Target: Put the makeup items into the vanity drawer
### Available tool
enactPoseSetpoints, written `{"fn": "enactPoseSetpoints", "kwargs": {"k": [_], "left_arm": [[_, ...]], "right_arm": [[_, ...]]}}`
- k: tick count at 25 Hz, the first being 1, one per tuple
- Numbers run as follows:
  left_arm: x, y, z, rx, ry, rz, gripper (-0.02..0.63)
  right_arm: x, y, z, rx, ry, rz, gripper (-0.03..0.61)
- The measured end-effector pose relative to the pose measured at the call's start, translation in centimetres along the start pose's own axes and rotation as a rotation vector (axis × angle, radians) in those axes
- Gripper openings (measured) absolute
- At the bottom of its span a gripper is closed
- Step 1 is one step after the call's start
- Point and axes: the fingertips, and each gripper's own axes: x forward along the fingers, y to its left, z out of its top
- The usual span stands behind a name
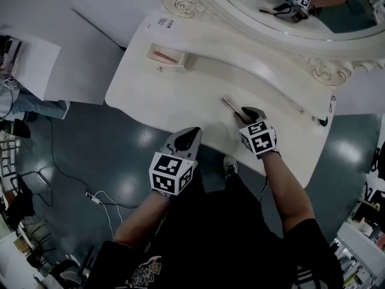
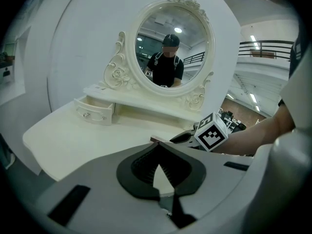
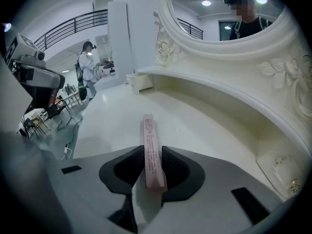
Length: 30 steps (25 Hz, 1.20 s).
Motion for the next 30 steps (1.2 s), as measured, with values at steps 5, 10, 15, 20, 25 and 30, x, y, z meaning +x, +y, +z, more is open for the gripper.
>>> {"fn": "enactPoseSetpoints", "kwargs": {"k": [5,10,15,20,25,30], "left_arm": [[0.1,0.0,0.1,-0.002,-0.003,0.000,-0.002],[0.1,0.0,0.2,-0.002,-0.008,0.003,-0.002],[-0.1,0.0,0.6,-0.004,-0.021,0.010,-0.002],[-0.5,0.2,0.8,-0.011,-0.039,0.020,-0.003],[-1.1,0.4,1.2,-0.016,-0.063,0.035,-0.003],[-1.8,0.7,1.6,-0.020,-0.086,0.052,-0.003]], "right_arm": [[0.0,-0.1,0.1,0.038,-0.001,0.011,0.115],[-0.4,0.2,0.4,0.038,-0.016,0.015,0.112],[-0.9,0.5,1.1,0.052,-0.033,0.022,0.112],[-1.7,1.2,2.3,0.048,-0.069,0.027,0.111],[-3.0,2.3,4.8,0.039,-0.128,0.042,0.110],[-4.4,3.7,7.6,0.036,-0.190,0.066,0.110]]}}
